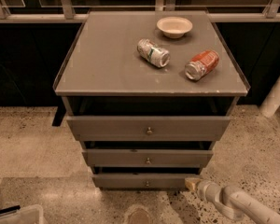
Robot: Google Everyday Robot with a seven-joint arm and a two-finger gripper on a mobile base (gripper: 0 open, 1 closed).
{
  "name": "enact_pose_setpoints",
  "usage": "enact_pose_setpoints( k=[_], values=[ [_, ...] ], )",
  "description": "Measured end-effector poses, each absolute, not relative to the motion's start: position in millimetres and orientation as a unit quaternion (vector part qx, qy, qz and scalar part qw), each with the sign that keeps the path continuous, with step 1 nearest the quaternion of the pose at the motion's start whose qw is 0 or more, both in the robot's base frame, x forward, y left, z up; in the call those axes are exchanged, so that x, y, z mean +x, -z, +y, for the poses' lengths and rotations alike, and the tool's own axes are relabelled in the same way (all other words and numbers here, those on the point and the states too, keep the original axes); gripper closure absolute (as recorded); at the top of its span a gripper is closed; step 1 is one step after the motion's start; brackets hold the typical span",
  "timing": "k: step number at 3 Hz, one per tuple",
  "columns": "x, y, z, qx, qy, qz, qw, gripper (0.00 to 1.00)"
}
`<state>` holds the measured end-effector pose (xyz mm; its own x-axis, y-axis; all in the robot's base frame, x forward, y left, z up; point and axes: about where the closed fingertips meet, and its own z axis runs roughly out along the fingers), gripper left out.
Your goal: Open bottom drawer
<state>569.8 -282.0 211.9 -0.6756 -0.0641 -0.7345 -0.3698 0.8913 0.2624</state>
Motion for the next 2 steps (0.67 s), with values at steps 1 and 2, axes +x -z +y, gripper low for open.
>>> enact_pose_setpoints(
  k=[1,2],
  values=[
    [532.1,-218.4,-284.4,-0.133,-0.218,0.908,0.332,1.00],
    [528.8,-216.7,-285.3,-0.133,-0.218,0.909,0.328,1.00]
  ],
)
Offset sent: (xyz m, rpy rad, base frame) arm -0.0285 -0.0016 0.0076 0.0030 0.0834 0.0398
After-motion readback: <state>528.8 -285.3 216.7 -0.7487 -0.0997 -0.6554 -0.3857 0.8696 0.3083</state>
